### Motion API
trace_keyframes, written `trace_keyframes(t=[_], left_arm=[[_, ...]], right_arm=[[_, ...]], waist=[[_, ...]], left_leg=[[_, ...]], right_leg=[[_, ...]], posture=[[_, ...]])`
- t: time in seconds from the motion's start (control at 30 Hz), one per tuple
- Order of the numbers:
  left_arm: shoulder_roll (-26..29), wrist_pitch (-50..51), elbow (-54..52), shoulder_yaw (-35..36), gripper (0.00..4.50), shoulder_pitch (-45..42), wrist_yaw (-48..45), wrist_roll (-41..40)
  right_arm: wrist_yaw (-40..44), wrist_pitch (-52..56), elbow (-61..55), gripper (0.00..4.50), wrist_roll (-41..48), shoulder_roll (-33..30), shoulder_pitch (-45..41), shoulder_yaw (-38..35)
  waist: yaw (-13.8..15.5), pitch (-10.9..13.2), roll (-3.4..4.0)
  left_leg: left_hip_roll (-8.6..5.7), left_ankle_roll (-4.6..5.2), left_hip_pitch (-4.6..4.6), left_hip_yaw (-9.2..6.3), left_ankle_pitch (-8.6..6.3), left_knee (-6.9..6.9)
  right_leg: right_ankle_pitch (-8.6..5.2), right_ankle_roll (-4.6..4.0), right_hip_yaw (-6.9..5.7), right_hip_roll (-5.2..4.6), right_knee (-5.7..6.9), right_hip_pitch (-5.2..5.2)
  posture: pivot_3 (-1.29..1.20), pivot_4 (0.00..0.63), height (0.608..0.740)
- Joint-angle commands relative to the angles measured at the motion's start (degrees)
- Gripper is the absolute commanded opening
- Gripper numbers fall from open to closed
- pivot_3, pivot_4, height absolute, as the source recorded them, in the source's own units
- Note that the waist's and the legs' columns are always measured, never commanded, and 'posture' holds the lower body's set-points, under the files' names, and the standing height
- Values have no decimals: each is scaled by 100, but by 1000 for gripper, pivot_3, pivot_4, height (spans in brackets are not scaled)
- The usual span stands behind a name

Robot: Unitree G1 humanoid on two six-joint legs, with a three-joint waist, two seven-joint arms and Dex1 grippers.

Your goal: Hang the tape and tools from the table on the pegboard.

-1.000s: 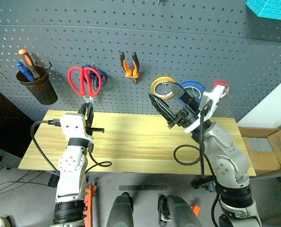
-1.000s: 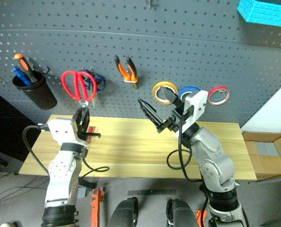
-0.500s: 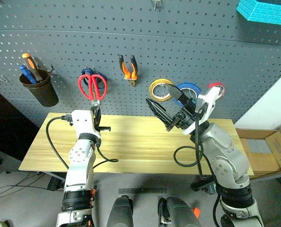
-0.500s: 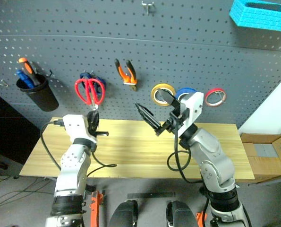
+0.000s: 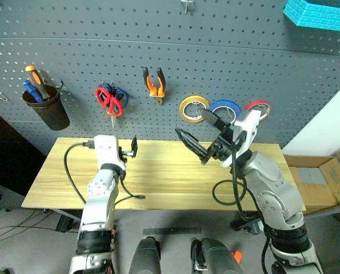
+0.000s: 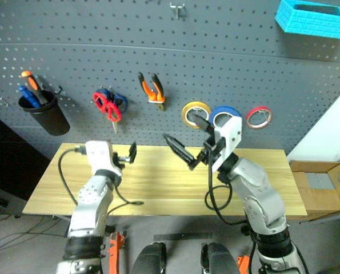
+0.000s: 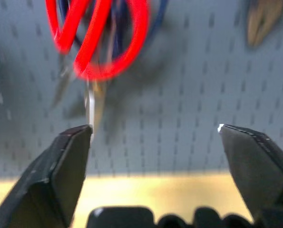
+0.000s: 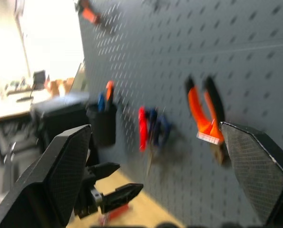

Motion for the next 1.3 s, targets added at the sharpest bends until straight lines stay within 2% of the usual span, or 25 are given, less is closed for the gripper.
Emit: trace_keyframes(t=[0.03,0.1,0.17,0.2,0.33,0.4,0.53,0.63,0.77,0.9,0.97,1.0,1.1,1.2,1.3], left_arm=[[-76,555,-143,527,4453,568,391,-189],[-1,767,-131,683,4453,735,511,-176],[244,848,36,887,4453,514,602,-140],[394,931,228,992,4453,293,635,-155],[755,1234,885,1245,4453,-472,647,-311],[1046,1315,1643,1258,4453,-1153,362,-411],[1342,1353,2680,1007,4453,-1936,-338,-466],[1400,1340,3369,837,4453,-2328,-764,-450],[1543,1155,3970,729,4453,-2619,-687,-259],[1638,1184,4299,588,4453,-2678,-638,-141],[1667,1143,4483,491,4453,-2681,-661,-68],[1672,1149,4540,473,4453,-2679,-663,-67],[1694,1142,4596,371,4022,-2672,-719,-23],[1671,1187,4569,327,3133,-2669,-744,-50],[1643,1187,4539,352,2053,-2692,-709,-91]], right_arm=[[306,-242,113,4500,-99,-14,53,207],[367,-264,369,4500,-219,63,-42,393],[332,-217,757,4500,-512,217,-351,704],[310,-230,956,4500,-659,325,-529,861],[208,-114,1361,4500,-909,719,-1037,1136],[89,-54,1734,4500,-1140,995,-1427,1280],[-158,255,2027,4500,-1336,1249,-1808,1289],[-240,518,1996,4500,-1372,1339,-1945,1245],[-276,851,1813,4500,-1302,1402,-2021,1256],[-269,1070,1689,4500,-1262,1492,-1998,1318],[-252,1067,1705,4500,-1302,1493,-1949,1363],[-251,1083,1690,4500,-1310,1492,-1927,1372],[-256,1133,1633,4500,-1317,1476,-1894,1360],[-245,1132,1619,4500,-1344,1414,-1859,1336],[-255,1126,1631,4500,-1345,1393,-1855,1290]], waist=[[-23,3,2],[-27,13,10],[1,42,18],[27,68,24],[89,182,74],[97,266,103],[114,383,81],[124,472,67],[103,596,16],[22,730,22],[17,770,38],[15,781,46],[15,796,62],[15,802,73],[15,802,72]], left_leg=[[2,1,0,-2,-1,0],[8,1,3,-6,-2,1],[8,1,6,-21,-2,1],[8,0,11,-29,-2,3],[9,-35,8,-63,-24,-5],[6,-33,15,-60,-22,-1],[2,17,7,-42,11,6],[-7,23,0,-17,5,-4],[-6,17,-51,-14,-29,-9],[-4,9,-113,-18,-40,-6],[-4,9,-113,-18,-40,-6],[-4,9,-111,-16,-40,-5],[-4,9,-109,-9,-40,0],[-3,9,-104,1,-38,2],[-3,11,-97,5,-35,12]], right_leg=[[-1,-2,-1,0,0,-1],[-3,-5,-4,3,4,-2],[-6,-13,-17,3,11,-2],[-25,-51,-24,4,15,-1],[-26,-55,-59,3,-2,-25],[-26,-54,-59,-15,-7,18],[-24,-50,-56,-40,-10,12],[-4,0,-39,-79,-5,5],[-24,14,-22,-75,6,-57],[-30,-2,-26,-72,13,-114],[-32,-1,-28,-72,14,-115],[-48,26,-28,-72,16,-115],[-49,28,-28,-75,21,-114],[-50,29,-26,-75,22,-113],[-50,29,-23,-75,43,-113]], posture=[[46,197,740],[51,208,740],[65,227,740],[77,238,740],[93,280,740],[98,297,740],[102,335,740],[91,362,740],[79,390,740],[68,418,740],[66,423,740],[64,426,740],[59,426,740],[60,419,740],[65,399,740]])
